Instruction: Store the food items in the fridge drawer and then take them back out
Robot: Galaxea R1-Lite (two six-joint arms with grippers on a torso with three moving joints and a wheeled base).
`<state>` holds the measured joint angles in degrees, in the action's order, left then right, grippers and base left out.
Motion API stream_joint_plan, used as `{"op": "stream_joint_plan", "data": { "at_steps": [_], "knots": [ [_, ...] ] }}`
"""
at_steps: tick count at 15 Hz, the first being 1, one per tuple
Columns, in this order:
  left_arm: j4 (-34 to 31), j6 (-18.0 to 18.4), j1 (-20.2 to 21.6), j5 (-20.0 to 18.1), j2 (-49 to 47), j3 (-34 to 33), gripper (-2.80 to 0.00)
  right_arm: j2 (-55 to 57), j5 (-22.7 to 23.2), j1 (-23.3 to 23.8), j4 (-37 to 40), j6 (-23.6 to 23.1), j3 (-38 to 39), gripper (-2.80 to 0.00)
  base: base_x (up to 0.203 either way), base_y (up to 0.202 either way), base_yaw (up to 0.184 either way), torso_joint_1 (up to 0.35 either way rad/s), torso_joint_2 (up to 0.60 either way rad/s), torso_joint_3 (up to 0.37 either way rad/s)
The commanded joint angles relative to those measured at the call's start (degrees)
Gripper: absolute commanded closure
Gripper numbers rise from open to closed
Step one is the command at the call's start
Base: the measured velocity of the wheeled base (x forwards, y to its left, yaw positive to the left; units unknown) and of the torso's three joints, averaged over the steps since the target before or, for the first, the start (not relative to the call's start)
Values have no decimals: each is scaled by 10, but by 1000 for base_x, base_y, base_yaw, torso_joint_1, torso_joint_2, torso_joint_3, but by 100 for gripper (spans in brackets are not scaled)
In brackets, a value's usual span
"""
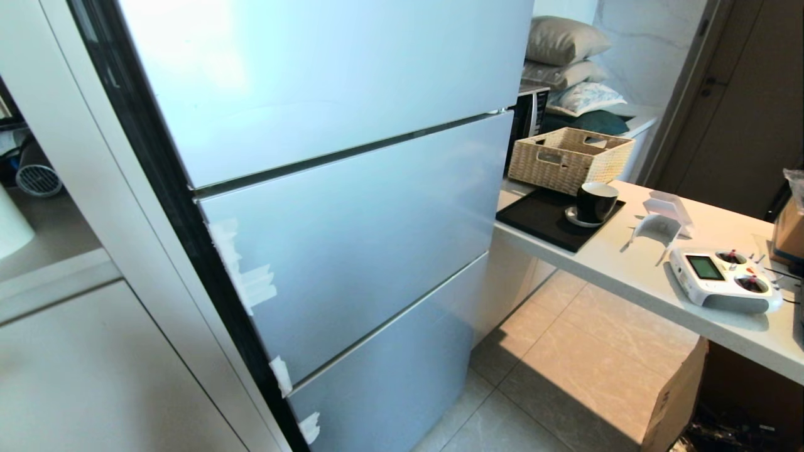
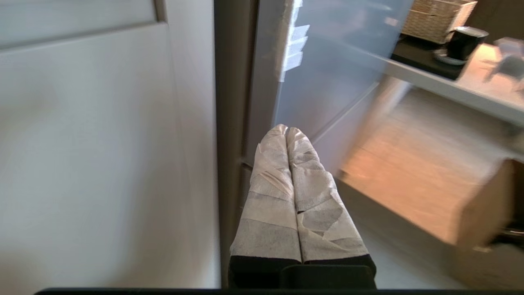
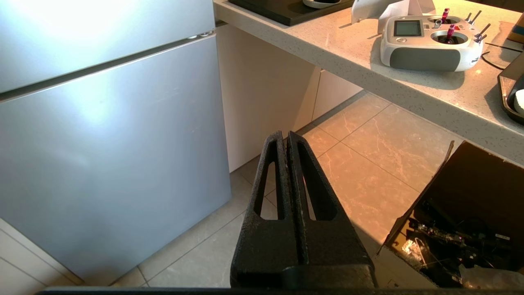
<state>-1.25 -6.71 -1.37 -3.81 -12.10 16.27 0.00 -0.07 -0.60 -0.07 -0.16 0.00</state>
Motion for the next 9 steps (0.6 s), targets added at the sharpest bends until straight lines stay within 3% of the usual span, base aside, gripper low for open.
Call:
{"op": "stream_joint_plan", "data": {
  "at_steps": [1,3,5,9],
  "knots": [
    [27,-64,-9,-8,-178,28,0,1,0,0,0,0,0,0,0,0,0,0,0,0],
    [100,-134,-14,-14,-302,31,0,1,0,0,0,0,0,0,0,0,0,0,0,0],
    [192,-180,-18,-18,-416,30,0,1,0,0,0,0,0,0,0,0,0,0,0,0],
    [349,-201,-44,-16,-579,43,0,1,0,0,0,0,0,0,0,0,0,0,0,0]
  ]
}}
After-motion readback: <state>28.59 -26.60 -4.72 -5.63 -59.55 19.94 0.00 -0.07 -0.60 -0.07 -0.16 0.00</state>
